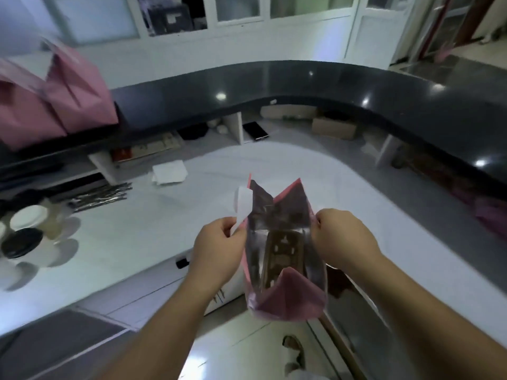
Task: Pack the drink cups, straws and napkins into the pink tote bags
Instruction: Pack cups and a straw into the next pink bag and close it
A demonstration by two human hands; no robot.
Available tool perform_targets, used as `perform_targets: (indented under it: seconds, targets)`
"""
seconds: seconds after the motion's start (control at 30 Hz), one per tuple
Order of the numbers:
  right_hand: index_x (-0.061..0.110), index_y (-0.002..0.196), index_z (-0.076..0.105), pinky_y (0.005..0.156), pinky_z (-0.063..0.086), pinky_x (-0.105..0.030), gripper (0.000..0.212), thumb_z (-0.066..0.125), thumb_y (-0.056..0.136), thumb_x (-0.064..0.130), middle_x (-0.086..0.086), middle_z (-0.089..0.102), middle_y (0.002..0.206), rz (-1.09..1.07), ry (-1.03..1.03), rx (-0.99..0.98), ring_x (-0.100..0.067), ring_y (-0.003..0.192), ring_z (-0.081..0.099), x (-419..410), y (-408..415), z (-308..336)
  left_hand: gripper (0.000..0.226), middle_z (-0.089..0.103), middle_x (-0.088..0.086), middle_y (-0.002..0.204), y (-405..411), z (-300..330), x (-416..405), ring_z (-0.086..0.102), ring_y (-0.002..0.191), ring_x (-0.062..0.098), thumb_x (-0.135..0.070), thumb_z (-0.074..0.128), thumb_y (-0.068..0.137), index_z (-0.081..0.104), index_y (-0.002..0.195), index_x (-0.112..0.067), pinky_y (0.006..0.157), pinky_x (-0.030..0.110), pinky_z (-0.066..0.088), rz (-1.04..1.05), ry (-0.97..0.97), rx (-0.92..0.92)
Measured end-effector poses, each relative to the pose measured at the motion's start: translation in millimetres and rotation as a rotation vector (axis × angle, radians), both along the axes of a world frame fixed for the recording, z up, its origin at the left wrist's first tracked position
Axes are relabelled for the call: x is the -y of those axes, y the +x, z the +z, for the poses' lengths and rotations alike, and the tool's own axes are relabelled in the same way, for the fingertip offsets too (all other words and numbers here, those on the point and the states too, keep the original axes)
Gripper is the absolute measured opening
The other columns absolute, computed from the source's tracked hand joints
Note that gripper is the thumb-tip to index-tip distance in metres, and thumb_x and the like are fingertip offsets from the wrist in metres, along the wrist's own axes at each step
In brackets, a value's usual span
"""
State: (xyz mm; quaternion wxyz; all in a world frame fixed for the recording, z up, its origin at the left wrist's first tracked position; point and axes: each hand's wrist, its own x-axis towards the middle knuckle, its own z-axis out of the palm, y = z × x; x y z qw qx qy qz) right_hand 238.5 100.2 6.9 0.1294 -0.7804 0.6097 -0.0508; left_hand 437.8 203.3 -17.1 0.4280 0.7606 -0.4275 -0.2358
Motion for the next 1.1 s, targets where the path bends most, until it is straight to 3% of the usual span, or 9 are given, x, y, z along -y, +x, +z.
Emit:
perform_targets:
  seconds: [0.13,0.23,0.37,0.5,0.6,0.67,0.77,0.9,1.1]
  targets:
    - [0.020,0.068,0.053,0.048,0.034,-0.026,0.029,0.050,0.096,0.027,0.000,0.057,0.069,0.140,0.020,0.002,-0.021,0.060,0.056,28.8,74.5,-1.1,0.042,0.043,-0.013,0.044,56.9,1.1,-2.1,0.037,0.040,0.005,-0.043,0.062,0.099,0.061,0.057,-0.041,0.041,0.017,0.028,0.121,-0.011,-0.019]
    - [0.019,0.068,0.054,0.049,0.039,-0.029,0.030,0.048,0.096,0.027,-0.001,0.059,0.069,0.261,0.058,0.027,-0.021,0.061,0.057,51.8,126.4,-0.5,0.039,0.046,-0.011,0.046,96.9,4.6,2.9,0.039,0.040,0.006,-0.042,0.060,0.098,0.063,0.059,-0.041,0.045,0.026,0.030,0.215,0.015,-0.012]
    - [0.018,0.063,0.052,0.045,0.033,-0.028,0.035,0.050,0.097,0.027,-0.001,0.058,0.065,0.413,0.090,0.064,-0.021,0.058,0.057,75.1,187.1,2.7,0.036,0.048,-0.014,0.047,139.0,7.7,6.7,0.045,0.044,0.001,-0.041,0.059,0.099,0.066,0.063,-0.041,0.046,0.025,0.027,0.371,0.041,0.033]
    - [0.015,0.068,0.057,0.053,0.053,-0.033,0.034,0.046,0.098,0.028,-0.004,0.065,0.066,0.568,0.124,0.069,-0.025,0.057,0.064,91.4,244.4,3.0,0.031,0.057,-0.008,0.073,173.0,6.2,5.9,0.051,0.049,-0.008,-0.043,0.061,0.096,0.060,0.079,-0.016,0.042,0.013,0.027,0.521,0.040,0.043]
    - [0.016,0.070,0.060,0.056,0.058,-0.035,0.034,0.046,0.098,0.029,-0.003,0.065,0.064,0.649,0.140,0.077,-0.023,0.056,0.065,95.5,282.6,-1.3,0.025,0.054,-0.018,0.053,194.0,7.6,1.8,0.052,0.051,-0.008,-0.041,0.060,0.097,0.065,0.073,-0.037,0.046,0.020,0.024,0.592,0.064,0.067]
    - [0.018,0.069,0.061,0.056,0.059,-0.035,0.035,0.047,0.098,0.031,0.000,0.065,0.062,0.691,0.155,0.087,-0.020,0.055,0.064,94.1,305.6,-7.0,0.029,0.054,-0.026,0.052,206.8,11.4,-1.3,0.052,0.053,-0.010,-0.047,0.057,0.095,0.063,0.067,-0.054,0.047,0.023,0.025,0.618,0.084,0.070]
    - [0.018,0.068,0.063,0.059,0.061,-0.039,0.038,0.046,0.098,0.033,0.000,0.064,0.062,0.731,0.174,0.095,-0.020,0.057,0.064,92.6,339.2,-16.3,0.024,0.053,-0.022,0.051,233.8,13.3,-7.3,0.051,0.052,-0.006,-0.059,0.048,0.082,0.061,0.063,-0.052,0.043,0.023,0.024,0.661,0.086,0.083]
    - [0.014,0.067,0.064,0.057,0.061,-0.039,0.039,0.048,0.096,0.032,-0.003,0.062,0.058,0.749,0.177,0.093,-0.019,0.053,0.062,90.9,382.8,-25.6,0.024,0.056,-0.025,0.050,280.2,7.0,-21.0,0.052,0.049,-0.007,-0.049,0.055,0.089,0.064,0.068,-0.057,0.039,0.014,0.031,0.668,0.085,0.053]
    - [0.015,0.062,0.058,0.042,0.038,-0.028,0.039,0.049,0.096,0.031,0.000,0.055,0.052,0.746,0.125,0.071,-0.016,0.048,0.055,72.7,443.2,-32.5,0.024,0.066,-0.017,0.061,359.1,-6.6,-46.1,0.056,0.052,-0.001,-0.053,0.056,0.092,0.072,0.080,-0.040,0.048,0.025,0.034,0.604,0.137,0.005]
